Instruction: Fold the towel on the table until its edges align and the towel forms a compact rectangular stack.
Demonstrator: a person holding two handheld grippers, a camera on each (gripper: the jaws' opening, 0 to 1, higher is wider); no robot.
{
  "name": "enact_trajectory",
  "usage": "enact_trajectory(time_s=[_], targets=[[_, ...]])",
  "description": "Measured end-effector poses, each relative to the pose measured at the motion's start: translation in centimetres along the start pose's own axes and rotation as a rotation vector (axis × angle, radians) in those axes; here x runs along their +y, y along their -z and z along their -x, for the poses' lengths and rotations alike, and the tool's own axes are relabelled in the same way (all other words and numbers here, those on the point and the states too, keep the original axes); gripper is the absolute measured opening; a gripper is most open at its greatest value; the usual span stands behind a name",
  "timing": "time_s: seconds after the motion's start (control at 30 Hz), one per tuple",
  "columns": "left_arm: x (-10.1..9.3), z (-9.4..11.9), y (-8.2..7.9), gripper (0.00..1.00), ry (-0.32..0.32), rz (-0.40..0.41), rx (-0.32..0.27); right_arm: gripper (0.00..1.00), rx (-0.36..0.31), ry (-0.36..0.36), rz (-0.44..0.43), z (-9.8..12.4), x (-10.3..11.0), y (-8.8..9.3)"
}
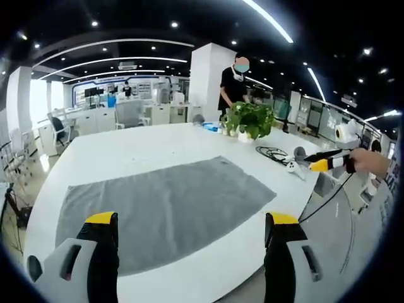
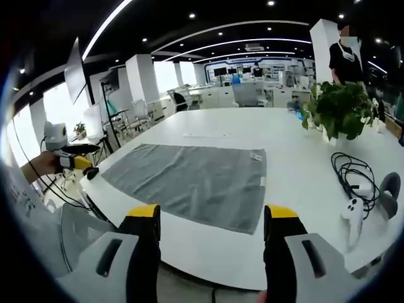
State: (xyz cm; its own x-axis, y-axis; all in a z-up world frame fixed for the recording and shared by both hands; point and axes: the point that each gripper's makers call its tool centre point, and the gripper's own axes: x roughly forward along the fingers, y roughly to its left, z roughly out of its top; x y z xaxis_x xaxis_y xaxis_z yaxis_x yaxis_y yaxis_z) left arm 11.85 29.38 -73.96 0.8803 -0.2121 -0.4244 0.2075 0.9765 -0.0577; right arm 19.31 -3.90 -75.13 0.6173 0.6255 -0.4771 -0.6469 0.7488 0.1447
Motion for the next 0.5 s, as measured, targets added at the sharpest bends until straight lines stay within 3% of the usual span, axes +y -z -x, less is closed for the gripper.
enact_trajectory(time_s=[0.5], targets=[[-2.2, -2.0, -0.1, 1.00, 0.071, -0.036, 0.030, 0.66, -0.001, 0.014, -0.003, -0.1, -0.9, -0.3]])
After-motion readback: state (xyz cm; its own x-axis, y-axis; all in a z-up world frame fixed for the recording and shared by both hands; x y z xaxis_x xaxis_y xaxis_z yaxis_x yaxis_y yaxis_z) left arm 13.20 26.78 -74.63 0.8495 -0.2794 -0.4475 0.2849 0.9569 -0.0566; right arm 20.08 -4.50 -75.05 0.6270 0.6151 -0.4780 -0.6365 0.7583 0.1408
